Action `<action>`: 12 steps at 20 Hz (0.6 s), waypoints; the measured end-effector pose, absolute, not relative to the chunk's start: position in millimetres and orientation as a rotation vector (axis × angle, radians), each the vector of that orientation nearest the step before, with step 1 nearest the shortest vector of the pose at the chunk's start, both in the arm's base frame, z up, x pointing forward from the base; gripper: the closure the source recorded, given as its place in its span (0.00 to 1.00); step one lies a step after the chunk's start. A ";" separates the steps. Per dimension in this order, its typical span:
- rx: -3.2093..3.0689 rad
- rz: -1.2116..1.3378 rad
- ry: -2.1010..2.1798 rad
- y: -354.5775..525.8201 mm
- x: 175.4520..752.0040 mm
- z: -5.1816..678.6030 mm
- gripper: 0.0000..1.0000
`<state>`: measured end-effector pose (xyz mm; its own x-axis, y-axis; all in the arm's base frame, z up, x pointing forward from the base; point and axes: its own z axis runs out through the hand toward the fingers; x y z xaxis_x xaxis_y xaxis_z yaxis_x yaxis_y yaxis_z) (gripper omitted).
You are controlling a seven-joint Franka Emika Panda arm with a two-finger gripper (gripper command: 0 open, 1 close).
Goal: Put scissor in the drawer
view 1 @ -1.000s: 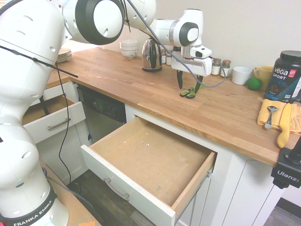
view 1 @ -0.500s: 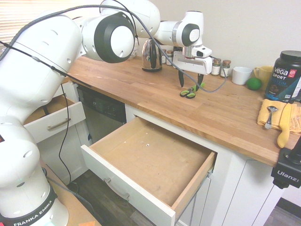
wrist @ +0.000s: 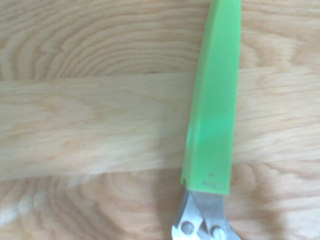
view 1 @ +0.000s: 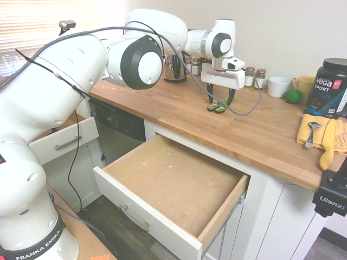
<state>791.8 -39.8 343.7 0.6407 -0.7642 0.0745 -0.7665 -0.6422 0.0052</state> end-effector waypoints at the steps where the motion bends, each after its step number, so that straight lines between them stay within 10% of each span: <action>1: 2.812 0.100 -1.312 -39.5 792.7 342.1 0.00; 12: 2.811 0.103 -1.312 -37.6 798.7 338.3 0.00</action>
<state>798.7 -37.6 338.3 0.6405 -0.7642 0.0755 -0.7667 -0.6420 0.0058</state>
